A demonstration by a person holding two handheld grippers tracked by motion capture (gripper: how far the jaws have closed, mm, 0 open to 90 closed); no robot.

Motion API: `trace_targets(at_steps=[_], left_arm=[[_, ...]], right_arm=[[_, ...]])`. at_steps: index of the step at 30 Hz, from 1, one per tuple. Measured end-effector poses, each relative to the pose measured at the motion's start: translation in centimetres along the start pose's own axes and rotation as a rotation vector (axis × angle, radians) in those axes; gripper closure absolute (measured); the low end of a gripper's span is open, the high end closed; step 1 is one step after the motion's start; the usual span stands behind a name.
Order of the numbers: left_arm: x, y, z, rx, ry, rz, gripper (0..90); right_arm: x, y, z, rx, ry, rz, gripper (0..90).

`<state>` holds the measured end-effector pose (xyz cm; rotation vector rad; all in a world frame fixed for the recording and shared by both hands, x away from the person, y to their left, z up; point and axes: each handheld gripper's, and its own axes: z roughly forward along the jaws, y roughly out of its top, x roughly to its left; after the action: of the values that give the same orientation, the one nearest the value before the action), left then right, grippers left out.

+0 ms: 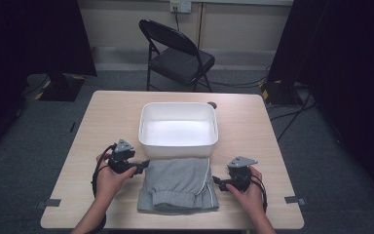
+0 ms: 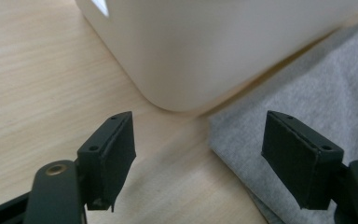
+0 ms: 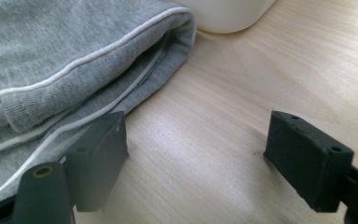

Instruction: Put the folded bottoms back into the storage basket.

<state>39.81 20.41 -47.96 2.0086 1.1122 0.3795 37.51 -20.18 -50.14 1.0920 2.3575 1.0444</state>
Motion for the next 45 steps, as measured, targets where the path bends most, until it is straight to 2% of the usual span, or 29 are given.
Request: trace_targets(at_steps=[5,6,9,11,13,17,19,21,22,23,26,28,33,35,41,43,45], left_arm=[[-0.3,-0.5,0.7,0.022,-0.028,0.023,27.1],[-0.3,-0.6,1.0,0.036,-0.018,0.037,29.1],[-0.2,-0.8,1.5,0.041,-0.026,0.03,34.1],[-0.3,-0.9,1.8,0.038,-0.016,0.056,33.9],[-0.6,-0.8,2.0,0.045,-0.016,0.093,38.4],[-0.8,-0.5,2.1,0.06,-0.015,0.117,41.6],[-0.9,-0.6,2.0,0.056,-0.029,0.136,46.1],[-1.0,-0.7,2.0,0.047,-0.037,0.131,51.7],[-1.0,-0.8,1.9,0.04,-0.049,0.14,51.7],[-1.1,-1.0,1.9,0.031,-0.065,0.15,59.1],[-1.3,-1.1,1.8,0.025,-0.079,0.154,65.3],[-1.5,-1.0,1.8,0.033,-0.079,0.178,71.2],[-2.3,-0.8,1.7,0.05,-0.054,0.242,78.5],[-2.4,-0.8,1.7,0.049,-0.054,0.245,80.7],[-2.4,-1.0,1.7,0.04,-0.059,0.228,84.9],[-2.5,-0.9,1.7,0.043,-0.053,0.231,85.1],[-2.6,-0.9,1.7,0.045,-0.049,0.231,85.2]], right_arm=[[0.0,0.0,-0.1,0.001,-0.001,-0.001,19.9],[0.0,-0.1,-0.1,0.001,-0.001,-0.001,19.7],[0.1,-0.1,-0.2,0.003,0.001,0.001,19.8],[0.2,-0.1,-0.4,0.009,0.009,-0.001,20.1],[0.3,-0.1,-0.7,0.002,0.016,0.0,20.5],[0.7,0.2,-1.8,-0.031,0.026,0.004,20.7],[1.1,0.3,-2.3,-0.045,0.031,0.0,20.6],[1.6,0.4,-2.7,-0.049,0.042,-0.01,20.6],[1.6,0.4,-2.7,-0.049,0.042,-0.01,20.6],[2.2,0.4,-2.9,-0.049,0.049,-0.021,20.6],[3.2,0.3,-3.1,-0.049,0.078,-0.024,20.9],[4.0,0.3,-3.1,-0.042,0.1,-0.033,20.9],[5.6,-0.3,-2.6,-0.003,0.142,-0.061,24.5],[6.0,-0.6,-2.3,0.026,0.151,-0.073,27.8],[6.1,-0.9,-2.1,0.038,0.169,-0.052,32.9],[6.1,-0.9,-2.2,0.037,0.168,-0.055,40.1],[6.4,-0.9,-2.2,0.038,0.168,-0.064,43.7]])
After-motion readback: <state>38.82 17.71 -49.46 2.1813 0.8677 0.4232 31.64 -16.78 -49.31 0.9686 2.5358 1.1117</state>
